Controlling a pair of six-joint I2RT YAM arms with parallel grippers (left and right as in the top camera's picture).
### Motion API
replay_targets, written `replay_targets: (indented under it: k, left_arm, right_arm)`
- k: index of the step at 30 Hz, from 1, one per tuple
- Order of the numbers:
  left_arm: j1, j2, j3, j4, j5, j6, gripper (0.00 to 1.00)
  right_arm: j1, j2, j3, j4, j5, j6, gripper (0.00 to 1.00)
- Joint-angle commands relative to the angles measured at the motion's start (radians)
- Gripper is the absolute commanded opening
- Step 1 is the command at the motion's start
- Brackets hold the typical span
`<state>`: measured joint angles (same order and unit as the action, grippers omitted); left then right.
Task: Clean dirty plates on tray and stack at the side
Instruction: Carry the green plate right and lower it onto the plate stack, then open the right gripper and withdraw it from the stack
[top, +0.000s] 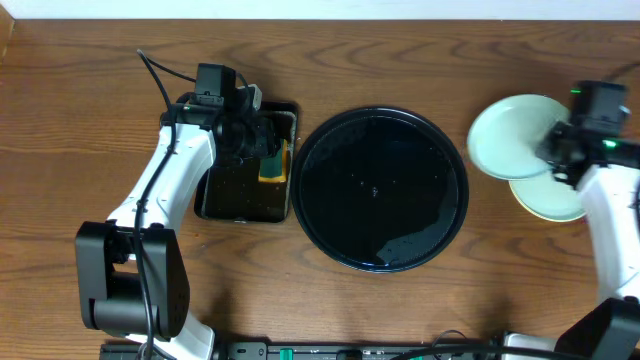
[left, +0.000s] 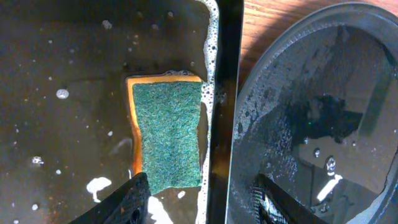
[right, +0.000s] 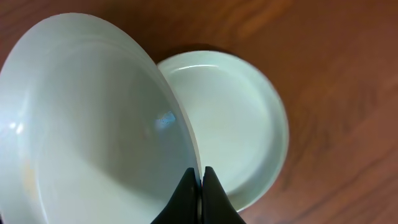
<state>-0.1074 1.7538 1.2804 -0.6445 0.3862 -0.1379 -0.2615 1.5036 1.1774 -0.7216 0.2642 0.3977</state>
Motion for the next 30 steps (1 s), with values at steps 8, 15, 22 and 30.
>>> replay_targets:
  k: [8,15,22,30]
  left_arm:
    - [0.002,-0.020,-0.002,-0.021,-0.068,0.000,0.55]
    - [0.003,-0.020,-0.002,-0.081,-0.283,0.005,0.55]
    - [0.003,-0.020,-0.002,-0.104,-0.337,0.006,0.55]
    - [0.003,-0.020,-0.002,-0.103,-0.339,0.006,0.59]
  right_arm:
    - [-0.208,0.134,-0.002,-0.018,-0.166,-0.065,0.01]
    - [-0.258,0.218,-0.002,0.000,-0.184,-0.079,0.01]
    - [-0.293,0.223,-0.002,0.023,-0.183,-0.080,0.01]
    - [-0.327,0.223,-0.002,0.010,-0.221,-0.081,0.70]
